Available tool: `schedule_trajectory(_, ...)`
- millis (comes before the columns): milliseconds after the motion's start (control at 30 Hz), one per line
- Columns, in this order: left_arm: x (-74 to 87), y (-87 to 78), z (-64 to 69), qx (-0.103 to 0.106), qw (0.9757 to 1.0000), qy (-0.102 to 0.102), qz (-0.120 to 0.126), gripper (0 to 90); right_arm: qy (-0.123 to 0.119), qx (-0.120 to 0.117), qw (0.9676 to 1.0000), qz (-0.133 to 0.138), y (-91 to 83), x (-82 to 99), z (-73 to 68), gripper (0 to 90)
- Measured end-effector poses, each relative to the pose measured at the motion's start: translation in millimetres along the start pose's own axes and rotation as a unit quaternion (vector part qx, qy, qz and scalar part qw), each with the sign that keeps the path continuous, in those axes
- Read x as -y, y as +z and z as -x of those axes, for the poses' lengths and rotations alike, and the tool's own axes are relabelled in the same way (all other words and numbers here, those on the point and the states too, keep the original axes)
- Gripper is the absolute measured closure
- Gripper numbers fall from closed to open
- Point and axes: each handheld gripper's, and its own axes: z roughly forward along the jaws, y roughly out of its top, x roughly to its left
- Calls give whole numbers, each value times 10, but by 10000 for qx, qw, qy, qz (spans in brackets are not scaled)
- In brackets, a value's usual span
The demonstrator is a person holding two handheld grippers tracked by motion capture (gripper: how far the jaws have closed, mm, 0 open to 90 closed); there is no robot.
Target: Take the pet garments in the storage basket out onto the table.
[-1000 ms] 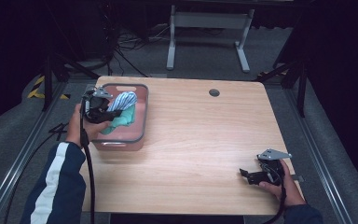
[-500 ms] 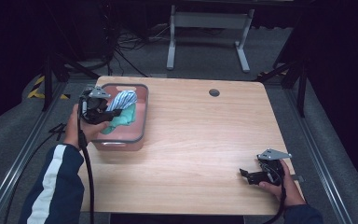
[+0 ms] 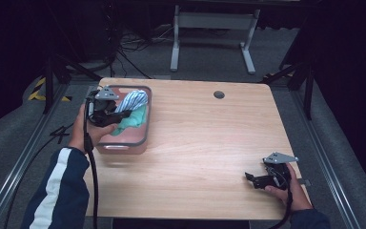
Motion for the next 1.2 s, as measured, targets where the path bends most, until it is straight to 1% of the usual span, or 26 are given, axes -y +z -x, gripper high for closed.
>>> schedule_trajectory(33, -8, -1, 9, -10, 10000, 11, 8, 757, 3, 1, 10000, -1, 0, 0, 0, 29)
schedule_trajectory(67, -31, 0, 34, 63, 10000, 18, 24, 757, 1, 1, 10000, -1, 0, 0, 0, 28)
schedule_trajectory(100, -31, 0, 34, 63, 10000, 18, 24, 757, 1, 1, 10000, -1, 0, 0, 0, 28)
schedule_trajectory(167, -53, 4, 60, 50, 9999, 89, 26, 757, 3, 1, 10000, -1, 0, 0, 0, 29)
schedule_trajectory(200, -63, 7, 76, 91, 9999, 67, 44, 757, 2, 1, 10000, -1, 0, 0, 0, 29)
schedule_trajectory(367, -113, 50, 162, 186, 9997, 148, 59, 757, 5, 4, 10000, -1, -1, 0, -1, 29)
schedule_trajectory(500, -178, 105, 258, 273, 9993, 258, 89, 757, 6, 3, 10000, 0, -1, 1, -1, 28)
schedule_trajectory(533, -207, 127, 296, 344, 9989, 299, 97, 758, 6, 3, 10000, -1, -1, 1, 0, 29)
schedule_trajectory(667, -289, 200, 424, 491, 9978, 435, 95, 758, 5, 4, 10000, -1, -1, 1, 0, 29)
schedule_trajectory(700, -289, 200, 424, 491, 9978, 435, 95, 758, 5, 4, 10000, -1, -1, 1, 0, 29)
schedule_trajectory(733, -315, 243, 484, 545, 9972, 490, 114, 758, 5, 4, 10000, 0, -1, 1, 0, 29)
schedule_trajectory(767, -315, 243, 484, 545, 9972, 490, 114, 758, 5, 4, 10000, 0, -1, 1, 0, 29)
schedule_trajectory(800, -336, 282, 534, 627, 9967, 512, 100, 758, 5, 4, 10000, -1, -1, 1, 0, 29)
schedule_trajectory(833, -336, 282, 534, 627, 9967, 512, 100, 758, 5, 4, 10000, -1, -1, 1, 0, 29)
schedule_trajectory(867, -361, 340, 591, 682, 9960, 564, 95, 758, 4, 4, 10000, -1, -1, 1, 0, 28)
schedule_trajectory(933, -385, 408, 653, 783, 9953, 558, 92, 758, 4, 4, 10000, -1, -1, 1, 0, 29)
schedule_trajectory(967, -401, 458, 693, 815, 9948, 606, 80, 758, 6, 3, 10000, -1, -1, 1, 0, 29)
schedule_trajectory(1000, -401, 458, 693, 815, 9948, 606, 80, 757, 6, 3, 10000, -1, -1, 1, 0, 29)
schedule_trajectory(1033, -411, 501, 730, 872, 9944, 595, 76, 757, 5, 4, 10000, -2, -1, 1, 0, 29)
schedule_trajectory(1167, -452, 692, 873, 1088, 9918, 665, 48, 757, 4, 4, 10000, 0, -1, 1, 0, 29)
schedule_trajectory(1200, -452, 692, 873, 1088, 9918, 665, 48, 757, 5, 3, 10000, -1, -1, 1, 0, 29)
